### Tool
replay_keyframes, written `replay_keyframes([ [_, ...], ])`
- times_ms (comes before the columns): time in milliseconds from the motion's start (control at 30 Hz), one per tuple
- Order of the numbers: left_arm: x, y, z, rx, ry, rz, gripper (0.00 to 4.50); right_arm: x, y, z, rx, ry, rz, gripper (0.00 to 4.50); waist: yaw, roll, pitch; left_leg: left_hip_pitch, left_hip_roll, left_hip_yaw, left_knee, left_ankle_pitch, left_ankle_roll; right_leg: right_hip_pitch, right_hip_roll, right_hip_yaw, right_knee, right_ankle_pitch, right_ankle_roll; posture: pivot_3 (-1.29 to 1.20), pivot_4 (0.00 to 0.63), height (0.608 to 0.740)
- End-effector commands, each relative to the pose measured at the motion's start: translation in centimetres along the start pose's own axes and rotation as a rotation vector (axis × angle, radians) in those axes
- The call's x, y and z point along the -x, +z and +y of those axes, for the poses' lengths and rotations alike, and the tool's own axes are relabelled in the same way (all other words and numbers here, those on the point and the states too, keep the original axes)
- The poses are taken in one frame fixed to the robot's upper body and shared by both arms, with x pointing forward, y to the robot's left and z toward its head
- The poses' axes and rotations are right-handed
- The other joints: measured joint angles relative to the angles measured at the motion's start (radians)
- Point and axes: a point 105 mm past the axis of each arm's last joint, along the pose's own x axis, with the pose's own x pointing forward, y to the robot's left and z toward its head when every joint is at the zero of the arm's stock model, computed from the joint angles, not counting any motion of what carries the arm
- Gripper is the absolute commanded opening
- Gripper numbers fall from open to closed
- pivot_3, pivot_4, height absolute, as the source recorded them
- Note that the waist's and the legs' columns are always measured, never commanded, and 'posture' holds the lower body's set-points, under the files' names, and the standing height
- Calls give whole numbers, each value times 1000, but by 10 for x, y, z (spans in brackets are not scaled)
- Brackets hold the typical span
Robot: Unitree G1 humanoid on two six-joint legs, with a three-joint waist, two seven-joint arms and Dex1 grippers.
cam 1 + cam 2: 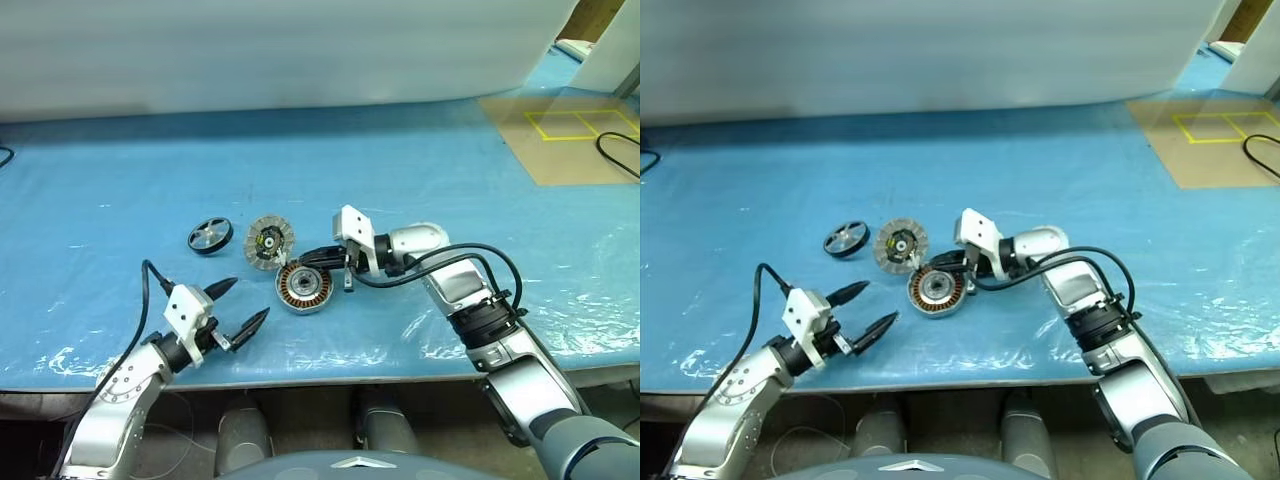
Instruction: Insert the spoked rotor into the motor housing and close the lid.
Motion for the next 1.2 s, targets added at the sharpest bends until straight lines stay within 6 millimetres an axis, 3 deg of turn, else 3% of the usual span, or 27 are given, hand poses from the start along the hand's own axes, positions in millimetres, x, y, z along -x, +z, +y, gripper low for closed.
replay_keyframes([
  [33,7,13,9,1,27,-42,4500,5,22,-4,99,10,-26,34,0,0,0,0,0,0,0,0,0,0,0,0,0,0,0,0,150,740],
  [400,12,33,30,10,64,-84,4500,11,33,-14,145,7,-23,34,0,0,0,0,0,0,0,0,0,0,0,0,0,0,0,0,150,740],
  [600,8,56,33,-36,-16,-51,4500,14,34,-12,148,31,-16,34,0,0,0,0,0,0,0,0,0,0,0,0,0,0,0,0,150,740],
  [900,3,95,59,-162,-135,47,4500,12,32,-10,150,40,-12,34,-1,-1,0,-1,-1,0,1,2,-3,-1,0,0,0,0,0,0,150,740],
  [1200,7,93,96,-325,-255,295,4500,8,30,-2,136,54,-19,34,3,-1,0,-2,0,0,1,2,-4,-2,0,-1,1,0,0,0,150,740],
])
